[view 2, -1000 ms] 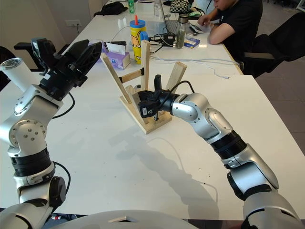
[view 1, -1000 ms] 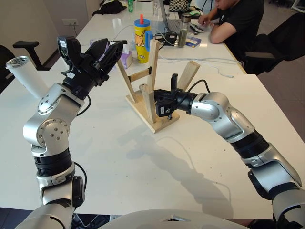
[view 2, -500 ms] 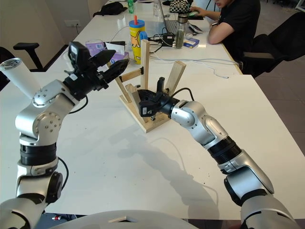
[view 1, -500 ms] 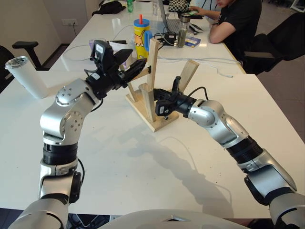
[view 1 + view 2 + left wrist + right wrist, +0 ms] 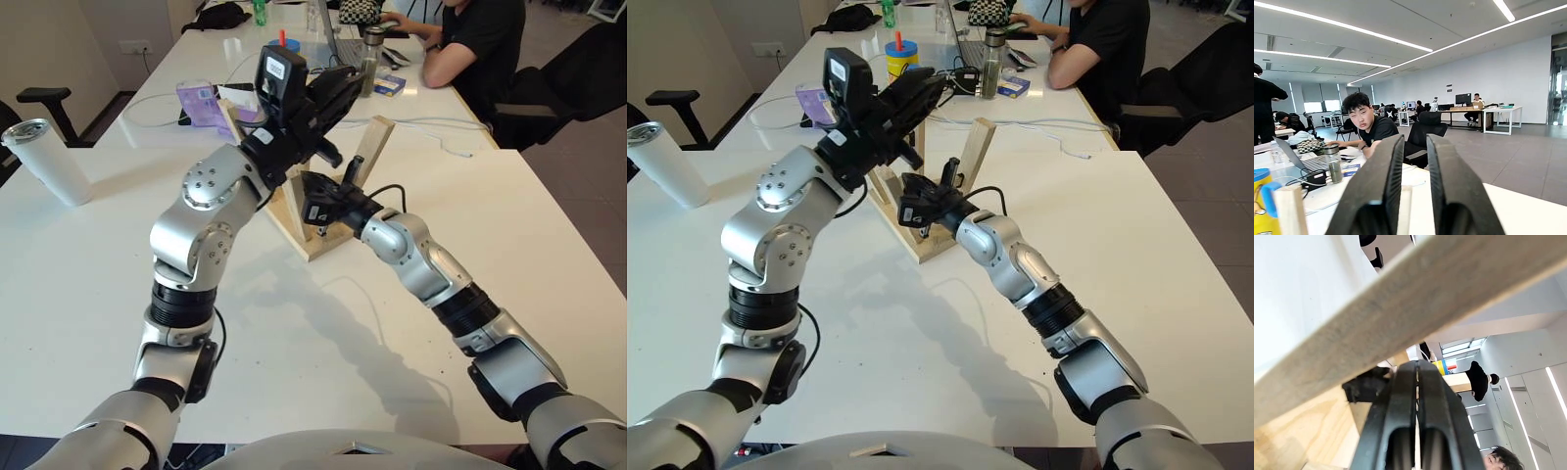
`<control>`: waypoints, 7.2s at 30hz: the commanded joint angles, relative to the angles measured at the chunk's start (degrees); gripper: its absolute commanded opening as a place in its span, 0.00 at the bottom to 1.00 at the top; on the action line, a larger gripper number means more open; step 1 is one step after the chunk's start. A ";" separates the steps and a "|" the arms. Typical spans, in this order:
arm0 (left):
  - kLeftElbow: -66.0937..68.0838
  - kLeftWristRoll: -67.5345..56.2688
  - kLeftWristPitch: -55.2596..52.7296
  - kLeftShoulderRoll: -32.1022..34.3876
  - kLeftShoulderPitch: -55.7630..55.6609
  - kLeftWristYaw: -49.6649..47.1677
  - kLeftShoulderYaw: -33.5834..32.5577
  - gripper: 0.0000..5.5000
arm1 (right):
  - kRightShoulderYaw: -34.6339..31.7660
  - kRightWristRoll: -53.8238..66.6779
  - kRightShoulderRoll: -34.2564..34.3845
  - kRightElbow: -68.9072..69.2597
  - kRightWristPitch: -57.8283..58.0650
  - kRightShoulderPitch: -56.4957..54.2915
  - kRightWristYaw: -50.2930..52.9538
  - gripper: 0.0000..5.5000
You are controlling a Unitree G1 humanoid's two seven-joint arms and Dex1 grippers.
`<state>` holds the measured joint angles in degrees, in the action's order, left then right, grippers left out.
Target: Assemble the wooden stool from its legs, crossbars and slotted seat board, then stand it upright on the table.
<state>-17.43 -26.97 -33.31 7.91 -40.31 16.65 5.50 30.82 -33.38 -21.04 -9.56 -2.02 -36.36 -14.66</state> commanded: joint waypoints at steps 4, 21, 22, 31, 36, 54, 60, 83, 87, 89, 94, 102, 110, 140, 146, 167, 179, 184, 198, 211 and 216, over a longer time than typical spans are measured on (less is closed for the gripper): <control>-4.21 -0.42 -6.97 -3.38 -3.53 -4.96 0.95 0.00 | 9.49 -5.37 -0.60 -16.94 9.23 13.66 -10.74 0.00; 6.56 3.61 -17.80 4.11 17.57 1.59 18.11 0.00 | 8.49 -5.74 -0.78 -15.41 9.81 14.82 -11.44 0.00; 7.71 3.94 -16.78 4.11 17.87 1.91 18.08 0.00 | 8.30 -5.80 -0.70 -15.24 9.91 14.83 -11.55 0.00; -1.13 -4.47 -11.36 -3.27 2.40 -1.34 1.69 0.00 | 7.63 -6.41 -0.86 -16.19 9.21 14.28 -11.63 0.00; -1.97 -7.44 -6.80 -4.63 -9.11 -4.89 -7.28 0.00 | 7.61 -6.50 -0.74 -16.82 9.06 13.73 -11.62 0.00; 3.40 1.96 -18.10 8.57 15.30 2.61 24.45 0.00 | 6.77 -6.41 -0.72 -14.69 10.67 14.35 -12.13 0.00; 4.63 4.25 -12.50 6.64 12.64 2.14 19.66 0.00 | 6.49 -6.53 -0.59 -15.44 10.40 13.41 -12.09 0.00; 7.23 4.13 -16.41 6.17 8.78 5.96 22.09 0.00 | 6.63 -6.54 -0.37 -17.45 10.08 13.05 -11.20 0.00; 5.91 5.75 -16.05 5.42 13.69 5.63 25.08 0.00 | 6.43 -6.61 -0.24 -17.76 9.94 12.88 -11.07 0.00; 7.22 6.47 -14.30 4.13 12.28 5.17 22.73 0.00 | 6.41 -6.63 -0.18 -17.87 9.86 12.75 -10.99 0.00; 8.89 5.81 -5.00 -0.97 1.42 2.77 11.20 0.00 | 6.54 -6.69 -0.33 -17.91 9.50 12.76 -11.02 0.00; 14.15 1.97 7.15 -5.67 -17.96 -0.40 -4.13 0.00 | 6.95 -6.84 -0.36 -17.98 8.98 12.99 -10.81 0.00; 11.66 4.71 -1.79 -3.48 1.22 5.88 12.93 0.00 | 6.94 -6.73 -0.46 -16.97 9.40 13.99 -10.74 0.00; -0.19 0.02 -1.88 -1.98 -3.27 -1.44 -8.40 0.00 | -11.92 12.31 7.88 -2.44 5.37 10.78 -4.16 0.00; 1.80 2.21 -0.19 1.44 -1.88 -4.12 -12.51 0.00 | -25.45 19.12 6.67 -1.19 14.17 2.47 -0.34 0.00; 4.31 8.05 1.25 3.50 3.89 -5.76 -10.85 0.00 | -29.12 18.13 -1.34 -55.51 -4.14 -34.39 6.93 0.00; 6.21 9.58 1.65 7.38 4.00 -6.04 -14.21 0.00 | -26.30 27.59 1.73 -49.84 -14.79 -28.50 -37.05 0.00; 3.50 8.32 0.50 9.23 0.28 -7.87 -18.02 0.00 | -23.81 32.24 3.44 -27.10 -6.16 -18.38 -42.19 0.00; 4.22 5.86 -3.11 9.74 -5.24 -6.90 -16.13 0.00 | -22.67 32.44 12.59 2.92 16.37 -6.15 -22.21 0.00; 28.29 8.52 11.37 9.55 -28.48 -0.56 -14.24 0.00 | -28.44 37.07 12.11 6.33 20.30 -8.21 -14.69 0.00; 27.67 10.96 8.20 6.90 -2.16 -1.48 -10.07 0.00 | -28.42 37.70 10.91 9.98 22.43 -5.61 -14.11 0.00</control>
<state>9.90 -17.96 -21.84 16.86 -59.88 15.82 -7.75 2.75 3.34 -9.11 -2.52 18.47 -43.40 -29.40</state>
